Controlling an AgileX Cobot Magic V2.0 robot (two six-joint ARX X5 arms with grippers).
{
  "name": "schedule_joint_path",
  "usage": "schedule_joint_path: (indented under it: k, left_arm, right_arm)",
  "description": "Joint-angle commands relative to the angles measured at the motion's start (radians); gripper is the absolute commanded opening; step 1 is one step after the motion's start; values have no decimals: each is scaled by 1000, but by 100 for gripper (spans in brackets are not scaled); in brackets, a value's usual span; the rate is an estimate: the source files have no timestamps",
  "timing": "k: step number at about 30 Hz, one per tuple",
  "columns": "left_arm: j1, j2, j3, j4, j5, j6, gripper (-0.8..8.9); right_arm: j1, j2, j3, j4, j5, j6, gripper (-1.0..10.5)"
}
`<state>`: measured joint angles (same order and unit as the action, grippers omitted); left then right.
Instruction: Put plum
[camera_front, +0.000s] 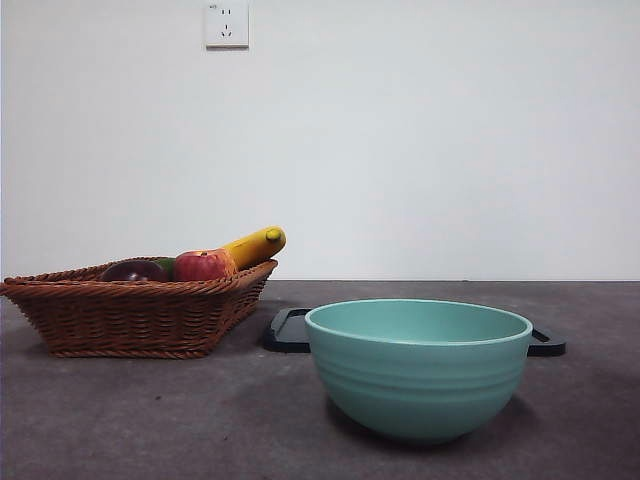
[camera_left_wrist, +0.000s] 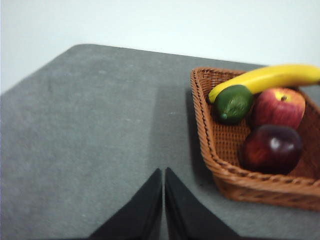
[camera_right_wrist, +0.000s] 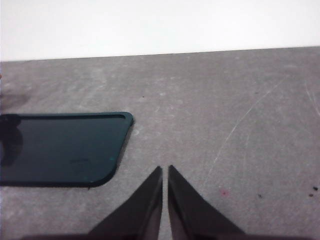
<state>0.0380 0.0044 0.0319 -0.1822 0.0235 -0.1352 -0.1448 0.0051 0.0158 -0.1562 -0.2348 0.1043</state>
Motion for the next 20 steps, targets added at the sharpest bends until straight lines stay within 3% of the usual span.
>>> schedule_joint_path:
  k: [1,12,20]
  left_arm:
    - [2,-2,-20,-5,-2,-148,7]
    - [1,-1,13,-19,37,-227,8]
    - [1,9,127,-89,41,-251,9]
  right_arm:
    - [-2,-2,-3,-8,0,85,10]
    - [-2,-2,7,-11,-37,199,10]
    - [-2,0,124,-55,-38,229,10]
